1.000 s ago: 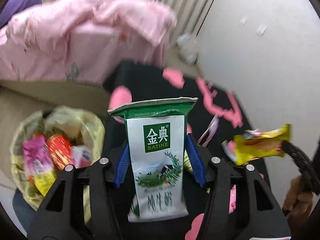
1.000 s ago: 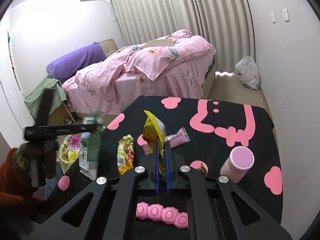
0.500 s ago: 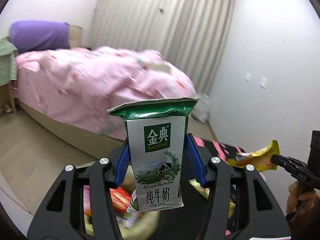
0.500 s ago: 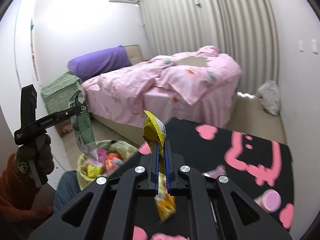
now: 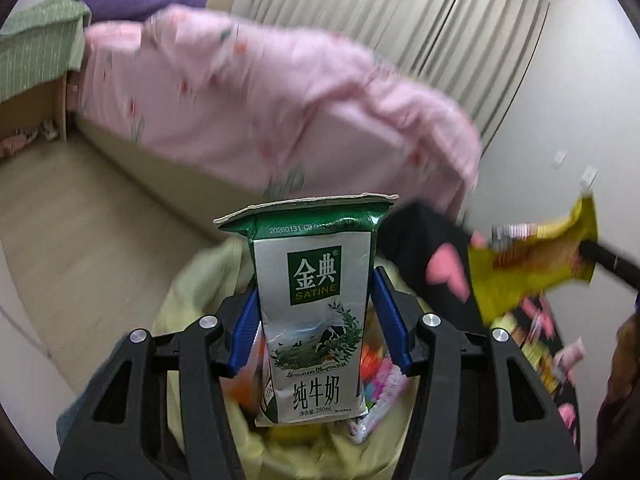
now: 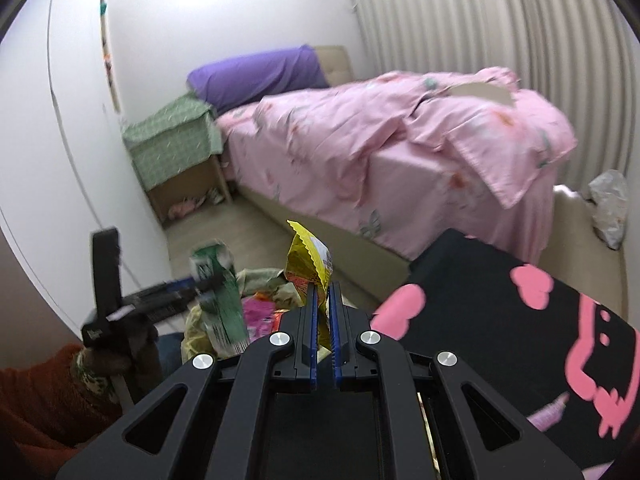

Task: Collect trash
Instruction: 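Carry the milk carton with the left gripper while the right carries the yellow packet to the bag, then open the left gripper into the yellow bag while the right releases the yellow packet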

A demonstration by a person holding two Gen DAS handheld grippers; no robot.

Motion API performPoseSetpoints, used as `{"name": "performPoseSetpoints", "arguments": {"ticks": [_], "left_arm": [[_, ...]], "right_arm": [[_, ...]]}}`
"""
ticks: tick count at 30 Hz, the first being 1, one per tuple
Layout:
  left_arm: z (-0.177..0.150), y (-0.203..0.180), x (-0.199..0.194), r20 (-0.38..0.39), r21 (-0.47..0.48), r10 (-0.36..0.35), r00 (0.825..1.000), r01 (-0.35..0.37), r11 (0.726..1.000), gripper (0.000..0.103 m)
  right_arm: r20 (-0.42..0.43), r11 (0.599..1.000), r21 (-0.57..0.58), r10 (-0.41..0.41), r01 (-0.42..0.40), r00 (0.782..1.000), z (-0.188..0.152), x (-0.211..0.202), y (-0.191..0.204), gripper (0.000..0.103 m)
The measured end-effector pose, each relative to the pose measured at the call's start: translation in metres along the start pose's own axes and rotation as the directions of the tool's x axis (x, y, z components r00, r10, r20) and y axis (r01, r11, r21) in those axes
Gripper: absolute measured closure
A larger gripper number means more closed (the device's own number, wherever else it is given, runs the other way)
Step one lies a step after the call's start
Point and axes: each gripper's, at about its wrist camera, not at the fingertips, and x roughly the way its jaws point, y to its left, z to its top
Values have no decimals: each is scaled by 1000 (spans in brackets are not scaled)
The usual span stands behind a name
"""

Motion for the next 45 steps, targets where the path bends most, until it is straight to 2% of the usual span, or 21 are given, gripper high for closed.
{"name": "performPoseSetpoints", "arguments": {"ticks": [5, 7, 12, 14, 25, 27, 32, 38, 39, 41, 42, 43, 45], "left_arm": [[-19, 6, 6, -76, -9, 10, 997, -10, 1000, 53], [-19, 11, 8, -89, -19, 6, 996, -7, 1000, 54], [-30, 12, 20, -151, 28, 3, 988, 1, 1000, 54], [-32, 13, 20, -147, 34, -4, 989, 9, 999, 54], [-19, 19, 14, -150, 13, -5, 989, 7, 1000, 54], [-15, 21, 14, -151, 10, 3, 989, -1, 1000, 54], [-13, 26, 15, -160, -22, -1, 987, -3, 1000, 54], [-11, 26, 6, -146, -29, -17, 989, 13, 1000, 52], [-10, 27, 4, -140, -29, -11, 990, 7, 1000, 52], [-7, 28, -2, -123, -36, 5, 992, -10, 999, 51], [-5, 28, -4, -116, -40, 7, 993, -12, 999, 50], [-3, 28, -8, -105, -45, 11, 994, -16, 999, 49], [2, 26, -15, -83, -47, 23, 996, -27, 999, 48]], "right_arm": [[-130, 997, 11, 77, -76, 989, 3, 52, 0, 95], [-199, 994, 26, 113, -110, 973, -1, 80, 3, 95], [-314, 989, 27, 150, -149, 938, -11, 124, 12, 95], [-355, 988, 45, 155, -149, 922, -16, 141, 11, 95], [-464, 983, -2, 162, -184, 871, -37, 164, 30, 95], [-463, 982, -26, 153, -186, 873, -40, 163, 35, 95], [-418, 981, -116, 94, -156, 904, -45, 154, 47, 95], [-373, 978, -163, 63, -132, 926, -46, 143, 49, 94], [-368, 979, -162, 59, -126, 928, -46, 141, 48, 92], [-356, 981, -159, 49, -112, 933, -46, 137, 46, 82], [-350, 981, -153, 55, -115, 935, -47, 134, 45, 71], [-345, 982, -145, 64, -121, 936, -47, 131, 43, 67], [-325, 984, -136, 65, -115, 943, -47, 123, 40, 67]]}}
